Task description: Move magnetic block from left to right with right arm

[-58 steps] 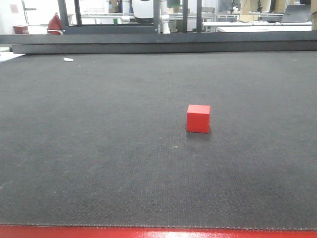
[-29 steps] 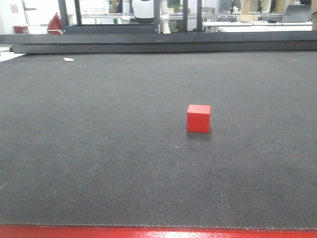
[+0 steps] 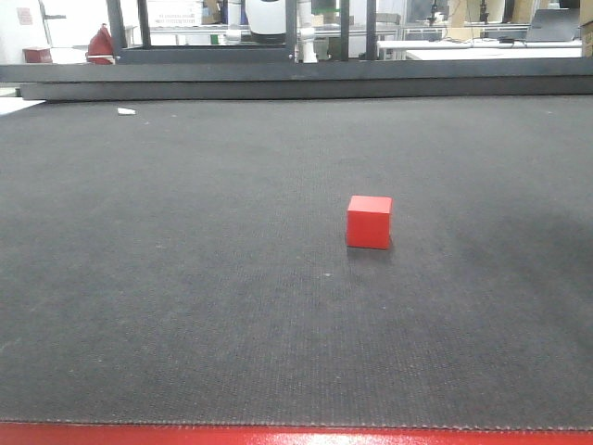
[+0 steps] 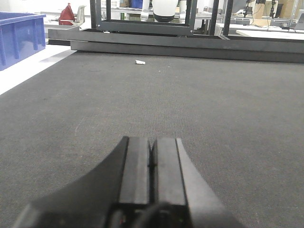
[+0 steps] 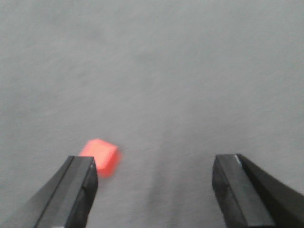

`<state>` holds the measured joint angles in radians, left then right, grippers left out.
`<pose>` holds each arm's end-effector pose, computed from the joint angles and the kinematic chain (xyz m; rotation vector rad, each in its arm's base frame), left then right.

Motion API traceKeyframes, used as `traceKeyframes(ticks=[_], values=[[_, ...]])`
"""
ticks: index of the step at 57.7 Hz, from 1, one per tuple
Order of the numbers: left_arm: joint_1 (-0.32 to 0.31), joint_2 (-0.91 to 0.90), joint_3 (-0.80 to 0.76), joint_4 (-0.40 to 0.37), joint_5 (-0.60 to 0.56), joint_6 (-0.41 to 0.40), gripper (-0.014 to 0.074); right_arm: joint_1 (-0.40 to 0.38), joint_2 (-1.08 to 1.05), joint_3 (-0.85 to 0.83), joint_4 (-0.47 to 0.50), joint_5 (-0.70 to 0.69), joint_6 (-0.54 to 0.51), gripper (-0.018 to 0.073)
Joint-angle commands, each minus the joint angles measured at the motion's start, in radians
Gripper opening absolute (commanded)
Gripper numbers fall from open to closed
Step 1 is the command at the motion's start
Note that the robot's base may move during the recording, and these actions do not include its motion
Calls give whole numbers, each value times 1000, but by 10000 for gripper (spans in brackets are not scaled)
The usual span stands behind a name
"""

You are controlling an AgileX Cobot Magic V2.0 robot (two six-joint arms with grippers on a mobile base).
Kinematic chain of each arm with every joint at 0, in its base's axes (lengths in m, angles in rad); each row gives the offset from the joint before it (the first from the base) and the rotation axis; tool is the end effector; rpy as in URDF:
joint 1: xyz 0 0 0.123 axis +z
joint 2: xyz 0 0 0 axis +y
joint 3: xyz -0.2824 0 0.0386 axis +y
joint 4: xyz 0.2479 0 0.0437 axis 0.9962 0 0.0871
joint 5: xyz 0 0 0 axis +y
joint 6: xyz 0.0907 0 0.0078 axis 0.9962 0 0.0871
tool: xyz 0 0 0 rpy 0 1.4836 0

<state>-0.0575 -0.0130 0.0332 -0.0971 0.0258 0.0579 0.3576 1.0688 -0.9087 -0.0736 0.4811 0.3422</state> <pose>0.0567 -0.0035 0.2002 0.0160 1.5299 -0.0790 0.2137 0.0765 0.3449 -0.0661 2.1411 0.3382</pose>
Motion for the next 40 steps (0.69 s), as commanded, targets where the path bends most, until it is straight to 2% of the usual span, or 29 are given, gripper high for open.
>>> traceKeyframes(ticks=[1, 12, 25, 40], values=[[-1, -12, 8, -5, -83, -6, -126, 67, 105, -146, -74, 77, 152, 603], [-1, -12, 8, -5, -83, -6, -126, 164, 321, -364, -169, 289, 394, 603], [-1, -12, 8, -5, -83, -6, -126, 224, 531, -524, -181, 381, 500, 603], [-1, -12, 8, -5, -83, -6, -126, 235, 708, -608, -185, 451, 595, 603]])
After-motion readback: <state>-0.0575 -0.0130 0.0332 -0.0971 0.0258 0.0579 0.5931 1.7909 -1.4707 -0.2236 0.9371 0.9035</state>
